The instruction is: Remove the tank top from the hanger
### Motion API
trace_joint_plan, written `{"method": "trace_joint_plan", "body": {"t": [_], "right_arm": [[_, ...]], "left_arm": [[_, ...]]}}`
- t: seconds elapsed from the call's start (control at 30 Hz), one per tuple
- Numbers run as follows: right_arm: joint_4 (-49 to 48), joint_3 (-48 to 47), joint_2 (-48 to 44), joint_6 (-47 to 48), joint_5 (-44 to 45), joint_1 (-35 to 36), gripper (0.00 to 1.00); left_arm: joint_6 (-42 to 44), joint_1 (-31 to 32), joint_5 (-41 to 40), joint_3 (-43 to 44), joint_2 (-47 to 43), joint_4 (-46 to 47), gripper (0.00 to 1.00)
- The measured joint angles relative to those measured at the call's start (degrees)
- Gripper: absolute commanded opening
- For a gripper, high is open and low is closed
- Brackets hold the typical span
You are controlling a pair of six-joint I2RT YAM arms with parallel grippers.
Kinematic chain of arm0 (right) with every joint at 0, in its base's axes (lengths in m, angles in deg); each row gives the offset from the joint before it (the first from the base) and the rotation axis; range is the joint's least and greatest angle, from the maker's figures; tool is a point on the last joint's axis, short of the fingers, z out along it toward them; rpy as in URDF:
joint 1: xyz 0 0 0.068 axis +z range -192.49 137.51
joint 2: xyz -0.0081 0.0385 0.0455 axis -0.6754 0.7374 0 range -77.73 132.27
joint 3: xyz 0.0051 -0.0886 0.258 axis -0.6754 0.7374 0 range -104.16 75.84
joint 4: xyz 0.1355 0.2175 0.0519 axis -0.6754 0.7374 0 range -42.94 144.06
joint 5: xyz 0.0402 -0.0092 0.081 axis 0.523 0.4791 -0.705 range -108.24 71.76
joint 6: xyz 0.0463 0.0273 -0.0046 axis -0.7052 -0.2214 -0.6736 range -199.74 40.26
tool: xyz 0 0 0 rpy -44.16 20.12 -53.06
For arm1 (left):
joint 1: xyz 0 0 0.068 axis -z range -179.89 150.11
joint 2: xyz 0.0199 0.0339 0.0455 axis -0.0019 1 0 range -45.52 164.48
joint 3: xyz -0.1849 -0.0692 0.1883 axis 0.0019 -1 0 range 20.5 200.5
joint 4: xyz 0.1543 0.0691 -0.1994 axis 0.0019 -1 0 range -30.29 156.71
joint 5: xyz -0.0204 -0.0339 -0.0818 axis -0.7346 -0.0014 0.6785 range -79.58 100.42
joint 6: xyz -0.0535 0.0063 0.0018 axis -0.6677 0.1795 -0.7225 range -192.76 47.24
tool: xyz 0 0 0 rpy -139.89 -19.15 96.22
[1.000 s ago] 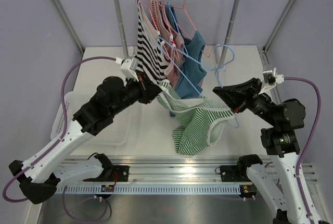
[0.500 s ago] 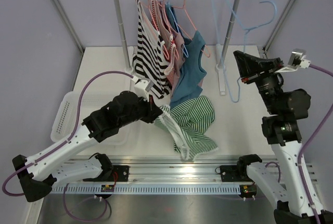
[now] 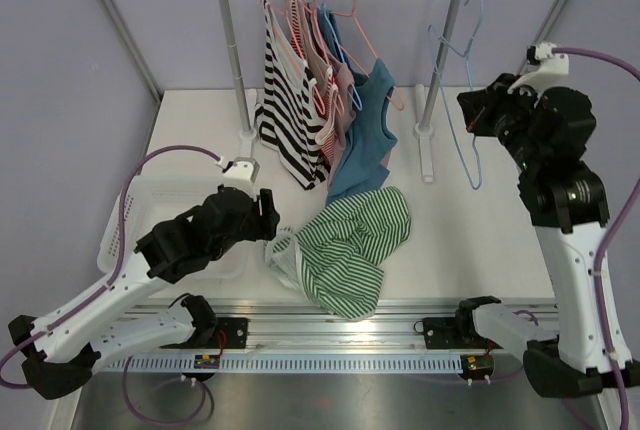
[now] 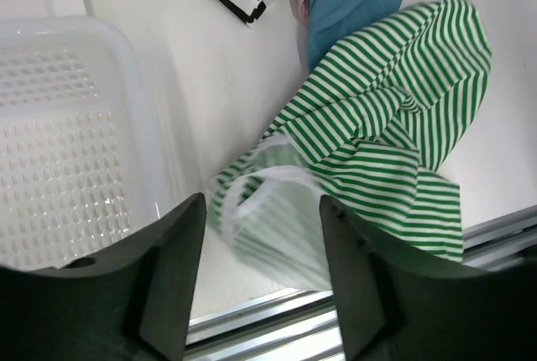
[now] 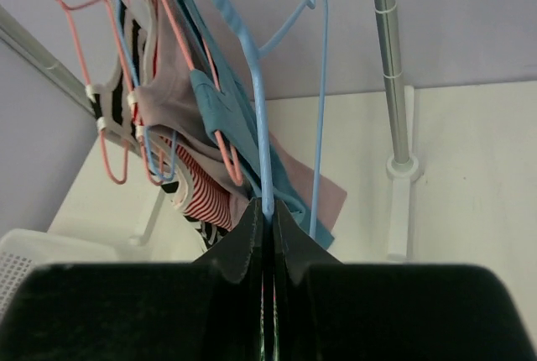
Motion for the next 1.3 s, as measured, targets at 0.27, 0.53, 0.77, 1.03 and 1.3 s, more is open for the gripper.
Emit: {"method": "trace_joint_plan", "body": {"t": [0.27, 0.53, 0.77, 1.03, 1.3], "right_arm": [[2.99, -11.80, 17.25, 1.77, 0.15, 0.00, 0.00], [2.64, -26.80, 30.77, 2.08, 0.26, 0.00, 0.00], [3.08, -39.78, 42.16, 1.97, 1.22, -0.26, 0.00], [4.24, -42.21, 47.12, 1.05, 1.16, -0.39, 0.33], [2.97, -33.62, 40.22, 1.05, 1.25, -0.44, 0.98]], "left_arm": [[2.54, -0.02, 1.29, 0.79, -5.86, -1.62, 0.99], [5.29, 0.00, 4.87, 0.63, -9.66, -1.77, 0.99], [5.25, 0.50, 5.07, -0.15, -7.98, -1.38, 0.99], [3.10, 6.78, -0.37, -0.13, 0.26, 0.87, 0.99], [4.70, 9.88, 0.37, 0.48, 15.82, 10.80, 0.99]]}}
